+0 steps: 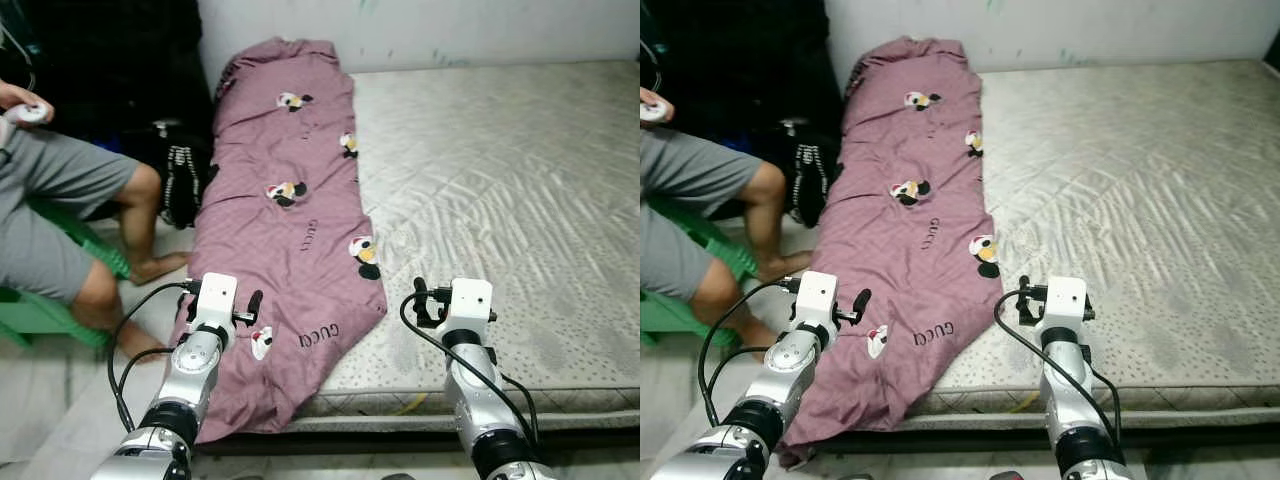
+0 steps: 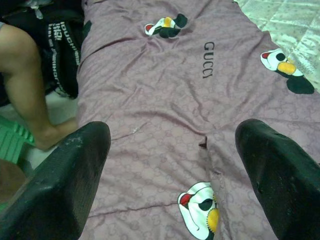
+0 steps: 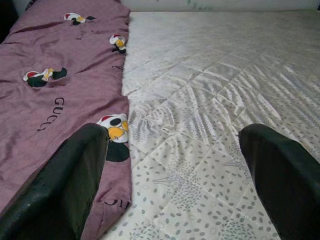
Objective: Clean up the room
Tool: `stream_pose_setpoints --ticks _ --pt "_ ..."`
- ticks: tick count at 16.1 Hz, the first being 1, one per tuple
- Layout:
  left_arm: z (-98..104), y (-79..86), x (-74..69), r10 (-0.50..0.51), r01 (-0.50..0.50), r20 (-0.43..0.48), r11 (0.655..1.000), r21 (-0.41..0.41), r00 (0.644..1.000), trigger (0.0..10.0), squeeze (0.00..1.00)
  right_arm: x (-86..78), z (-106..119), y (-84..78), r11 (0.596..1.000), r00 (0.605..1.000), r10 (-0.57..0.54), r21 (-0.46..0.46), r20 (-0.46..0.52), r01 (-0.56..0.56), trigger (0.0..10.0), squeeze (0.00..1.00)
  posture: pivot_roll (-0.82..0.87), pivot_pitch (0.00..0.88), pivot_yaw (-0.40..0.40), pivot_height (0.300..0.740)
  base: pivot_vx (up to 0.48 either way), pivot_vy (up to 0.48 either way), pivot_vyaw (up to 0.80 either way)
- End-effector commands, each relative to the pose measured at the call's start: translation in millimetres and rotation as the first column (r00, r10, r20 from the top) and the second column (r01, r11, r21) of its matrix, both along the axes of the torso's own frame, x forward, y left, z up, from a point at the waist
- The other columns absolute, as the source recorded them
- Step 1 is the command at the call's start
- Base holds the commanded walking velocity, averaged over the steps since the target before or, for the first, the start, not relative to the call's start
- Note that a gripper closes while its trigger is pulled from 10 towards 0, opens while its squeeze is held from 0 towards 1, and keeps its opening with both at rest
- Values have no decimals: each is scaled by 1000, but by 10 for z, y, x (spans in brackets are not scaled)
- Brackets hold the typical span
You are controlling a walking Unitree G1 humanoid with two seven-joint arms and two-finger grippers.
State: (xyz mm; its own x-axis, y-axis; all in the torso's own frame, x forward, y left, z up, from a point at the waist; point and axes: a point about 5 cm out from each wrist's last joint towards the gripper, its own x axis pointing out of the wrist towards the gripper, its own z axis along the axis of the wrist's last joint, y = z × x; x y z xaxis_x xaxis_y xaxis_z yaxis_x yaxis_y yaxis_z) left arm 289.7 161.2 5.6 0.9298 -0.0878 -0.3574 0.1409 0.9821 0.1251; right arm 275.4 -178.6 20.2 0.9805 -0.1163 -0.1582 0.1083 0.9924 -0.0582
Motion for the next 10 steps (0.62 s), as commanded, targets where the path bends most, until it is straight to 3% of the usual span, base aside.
stream_pose_setpoints --ticks 1,6,10 --pt "16 38 -4 -5 4 13 1000 13 1000 10000 0 29 20 53 1000 1000 20 4 11 -20 10000 0 -106 0 98 740 0 0 -800" --pt "42 45 10 -8 7 27 1000 16 1000 10000 0 36 35 50 1000 999 29 -3 17 -29 10000 0 -99 0 93 740 0 0 -743" --pt "46 6 -33 -21 21 46 1000 -12 999 10000 0 19 64 42 999 999 37 -4 35 -37 10000 0 -102 0 92 740 0 0 0"
